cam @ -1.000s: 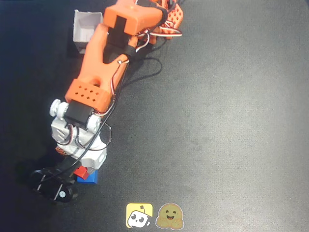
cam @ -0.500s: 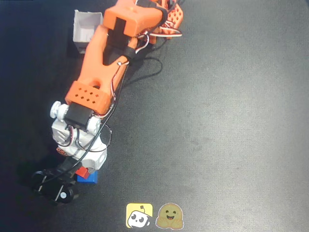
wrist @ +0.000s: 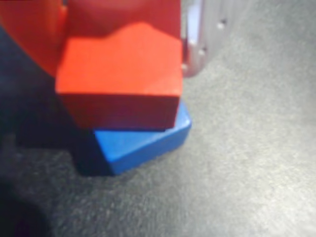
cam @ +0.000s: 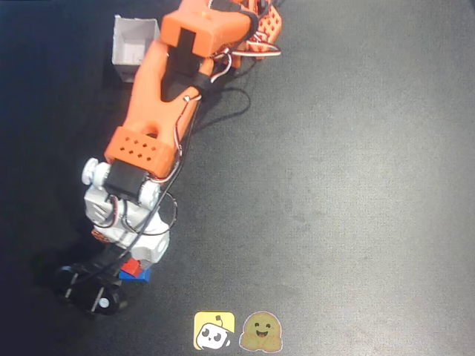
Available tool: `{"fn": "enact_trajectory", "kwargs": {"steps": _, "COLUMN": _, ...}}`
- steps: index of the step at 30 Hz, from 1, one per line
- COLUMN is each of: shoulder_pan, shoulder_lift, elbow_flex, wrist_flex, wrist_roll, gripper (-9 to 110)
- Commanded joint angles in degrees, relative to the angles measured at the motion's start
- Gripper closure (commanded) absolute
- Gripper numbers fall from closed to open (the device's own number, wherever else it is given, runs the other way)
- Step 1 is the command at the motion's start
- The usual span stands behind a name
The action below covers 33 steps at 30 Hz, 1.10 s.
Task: Put the red cube on top of the blue cube.
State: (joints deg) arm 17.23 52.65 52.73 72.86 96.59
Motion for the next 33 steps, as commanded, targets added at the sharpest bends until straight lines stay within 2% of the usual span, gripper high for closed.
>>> {"fn": "enact_trajectory", "kwargs": {"steps": 1, "shoulder_pan": -0.4, "shoulder_lift": 1.1, "elbow_flex": -2.6, "wrist_flex": -1.1, "wrist_roll": 0.5, "gripper": 90}}
{"fn": "enact_trajectory", "kwargs": {"steps": 22, "shoulder_pan": -0.4, "shoulder_lift": 0.5, "elbow_flex": -3.0, "wrist_flex": -2.0, "wrist_roll": 0.4, "gripper": 87}}
{"fn": "enact_trajectory", "kwargs": {"steps": 24, "shoulder_pan": -0.4, "shoulder_lift": 0.5, "elbow_flex": -3.0, "wrist_flex": -2.1, "wrist_roll": 0.3, "gripper": 81}}
{"fn": "enact_trajectory", "kwargs": {"steps": 33, "shoulder_pan": -0.4, "shoulder_lift": 0.4, "elbow_flex": -3.0, "wrist_flex": -2.4, "wrist_roll": 0.4, "gripper": 81}}
